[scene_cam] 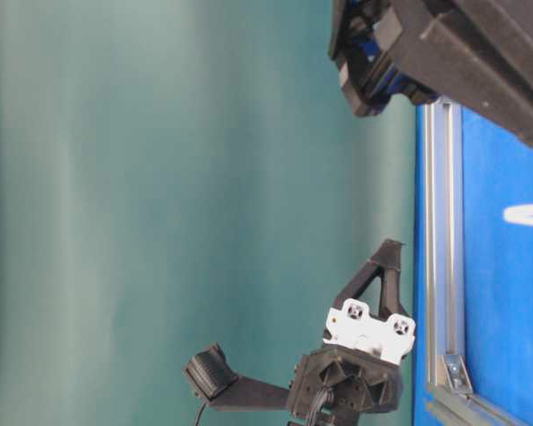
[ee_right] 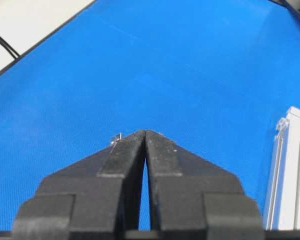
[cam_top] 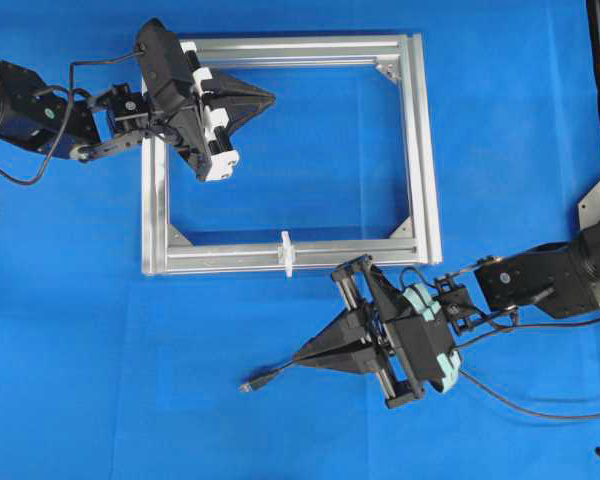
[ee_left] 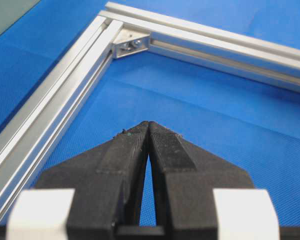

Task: Insert the wire through the string loop located in the center.
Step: 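Open the right gripper above the black USB cable plug end, then lower the right gripper and close it on the cable near the USB plug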

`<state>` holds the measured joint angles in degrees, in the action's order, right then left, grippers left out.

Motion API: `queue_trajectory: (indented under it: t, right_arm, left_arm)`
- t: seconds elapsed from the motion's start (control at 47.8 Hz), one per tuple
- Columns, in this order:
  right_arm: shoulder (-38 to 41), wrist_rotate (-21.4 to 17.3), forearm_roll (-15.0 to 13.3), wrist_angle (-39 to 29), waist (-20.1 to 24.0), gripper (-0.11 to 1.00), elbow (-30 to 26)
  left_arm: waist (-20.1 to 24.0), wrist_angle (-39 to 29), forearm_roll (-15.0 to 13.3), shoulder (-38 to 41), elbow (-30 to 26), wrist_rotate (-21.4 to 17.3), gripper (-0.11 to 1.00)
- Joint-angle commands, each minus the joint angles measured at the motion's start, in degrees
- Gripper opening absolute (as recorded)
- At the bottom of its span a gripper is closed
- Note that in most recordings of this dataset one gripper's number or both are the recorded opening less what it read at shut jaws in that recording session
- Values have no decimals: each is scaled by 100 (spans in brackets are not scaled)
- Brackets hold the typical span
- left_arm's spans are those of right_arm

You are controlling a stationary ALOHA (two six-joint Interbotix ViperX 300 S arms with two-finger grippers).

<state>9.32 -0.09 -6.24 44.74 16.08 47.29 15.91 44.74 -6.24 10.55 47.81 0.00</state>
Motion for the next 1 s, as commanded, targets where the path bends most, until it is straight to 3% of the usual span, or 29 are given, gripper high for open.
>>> queue_trajectory:
  t: [0.0, 0.105, 0.648, 0.795, 0.983]
  right_arm:
    - [-352, 44, -44, 0, -9, 0, -62]
    - [-439, 35, -79, -114, -9, -4, -44]
    - [-457, -290, -62, -316, -18, -3, -105]
    - [-457, -378, -53, -325, -18, 20, -105]
    - [-457, -387, -44, -422, -18, 74, -114]
  left_arm:
    - [-53, -97, 70, -378, -18, 35, 0]
    - [-53, -123, 70, -387, 18, 44, 0]
    - [-44, -114, 79, -387, 0, 35, 0]
    - [-44, -114, 79, -387, 18, 44, 0]
    - [-44, -114, 79, -396, 26, 44, 0]
